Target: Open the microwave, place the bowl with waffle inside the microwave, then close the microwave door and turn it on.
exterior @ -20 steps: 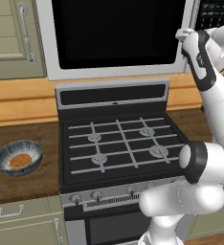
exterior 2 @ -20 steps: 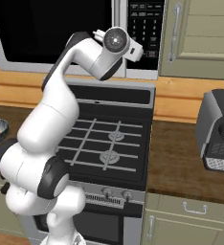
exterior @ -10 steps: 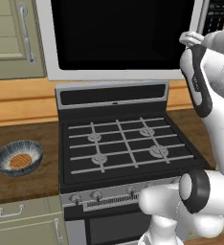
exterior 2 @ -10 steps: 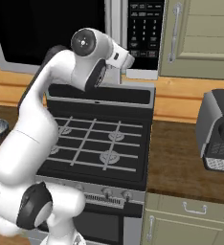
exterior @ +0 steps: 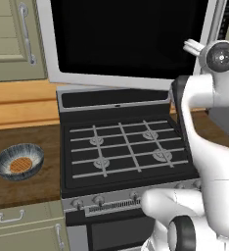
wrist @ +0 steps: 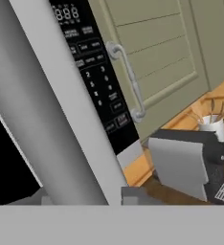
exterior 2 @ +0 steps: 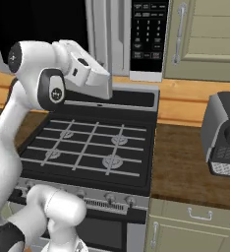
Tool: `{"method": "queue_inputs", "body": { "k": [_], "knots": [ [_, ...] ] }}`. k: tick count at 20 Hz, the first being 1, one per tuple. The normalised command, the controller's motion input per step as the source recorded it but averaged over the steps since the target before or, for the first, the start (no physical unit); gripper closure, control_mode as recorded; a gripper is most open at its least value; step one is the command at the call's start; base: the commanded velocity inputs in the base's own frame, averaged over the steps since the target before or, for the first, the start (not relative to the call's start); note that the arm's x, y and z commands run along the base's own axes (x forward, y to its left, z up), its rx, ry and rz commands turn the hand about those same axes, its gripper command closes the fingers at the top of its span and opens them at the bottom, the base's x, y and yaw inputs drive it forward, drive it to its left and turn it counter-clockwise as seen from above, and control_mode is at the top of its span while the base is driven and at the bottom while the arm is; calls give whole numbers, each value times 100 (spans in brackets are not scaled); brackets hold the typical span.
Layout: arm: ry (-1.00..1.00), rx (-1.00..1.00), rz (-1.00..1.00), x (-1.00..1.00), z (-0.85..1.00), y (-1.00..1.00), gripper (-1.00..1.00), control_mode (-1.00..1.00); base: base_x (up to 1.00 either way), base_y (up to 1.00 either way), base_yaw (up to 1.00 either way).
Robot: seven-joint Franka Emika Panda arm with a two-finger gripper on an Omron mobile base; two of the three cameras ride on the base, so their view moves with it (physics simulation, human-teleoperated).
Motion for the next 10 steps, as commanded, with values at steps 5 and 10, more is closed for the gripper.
{"method": "queue_inputs", "body": {
  "k": [5, 10],
  "knots": [
    [-6, -2, -17, -100, -3, 8, 100, -100, 0, 0, 0],
    [-10, -6, 0, -100, -10, 30, 100, -100, 0, 0, 0]
  ]
}}
